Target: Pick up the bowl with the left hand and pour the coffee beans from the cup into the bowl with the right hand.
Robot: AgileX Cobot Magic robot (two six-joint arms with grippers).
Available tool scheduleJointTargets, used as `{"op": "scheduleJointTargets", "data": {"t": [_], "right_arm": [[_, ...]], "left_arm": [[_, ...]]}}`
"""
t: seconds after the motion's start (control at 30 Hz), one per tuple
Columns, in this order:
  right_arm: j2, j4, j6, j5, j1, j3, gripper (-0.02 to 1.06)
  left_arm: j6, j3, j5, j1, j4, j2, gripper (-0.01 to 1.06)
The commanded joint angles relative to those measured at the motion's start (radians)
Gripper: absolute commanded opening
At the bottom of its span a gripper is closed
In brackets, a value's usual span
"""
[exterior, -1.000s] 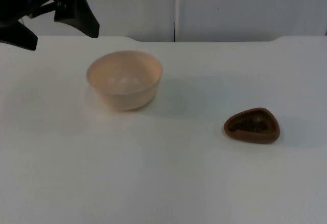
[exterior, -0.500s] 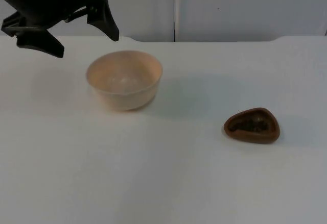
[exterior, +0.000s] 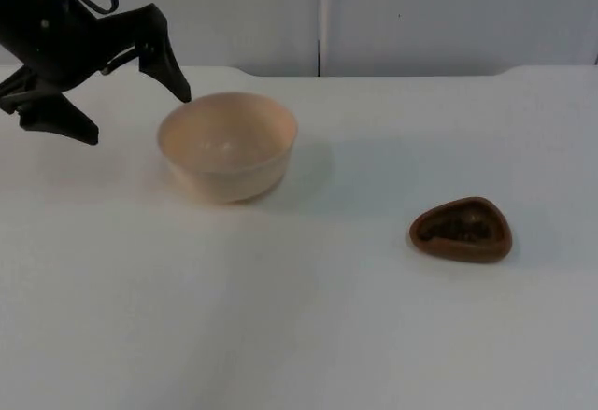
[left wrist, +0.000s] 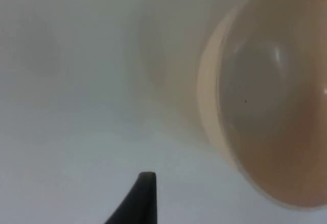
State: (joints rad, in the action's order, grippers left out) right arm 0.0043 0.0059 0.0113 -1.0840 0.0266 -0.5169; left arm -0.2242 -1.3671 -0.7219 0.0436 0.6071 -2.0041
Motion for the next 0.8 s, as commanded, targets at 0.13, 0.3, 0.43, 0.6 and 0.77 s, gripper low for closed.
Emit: {"op": "scheduleJointTargets", "data": {"t": [0.13, 0.3, 0.43, 0.6, 0.77], "right_arm": [[-0.004, -0.006, -0.006, 0.005, -0.005, 0.000, 1.05], [-0.004, -0.006, -0.006, 0.005, -0.005, 0.000, 1.05], [-0.004, -0.006, -0.006, 0.005, -0.005, 0.000, 1.05], [-0.004, -0.006, -0.006, 0.005, -0.005, 0.000, 1.05], [-0.004, -0.006, -0.006, 0.005, -0.005, 0.000, 1.05]], "left_arm": [[0.004, -0.082, -0.031, -0.003, 0.040, -0.080, 1.01], [0.039, -0.158, -0.054, -0.003, 0.034, -0.145, 1.00], [0.074, -0.193, -0.042, -0.003, 0.031, -0.184, 1.00], [0.104, -0.215, -0.027, -0.005, 0.012, -0.230, 1.00], [0.108, -0.213, -0.001, -0.005, -0.007, -0.250, 1.00]]}}
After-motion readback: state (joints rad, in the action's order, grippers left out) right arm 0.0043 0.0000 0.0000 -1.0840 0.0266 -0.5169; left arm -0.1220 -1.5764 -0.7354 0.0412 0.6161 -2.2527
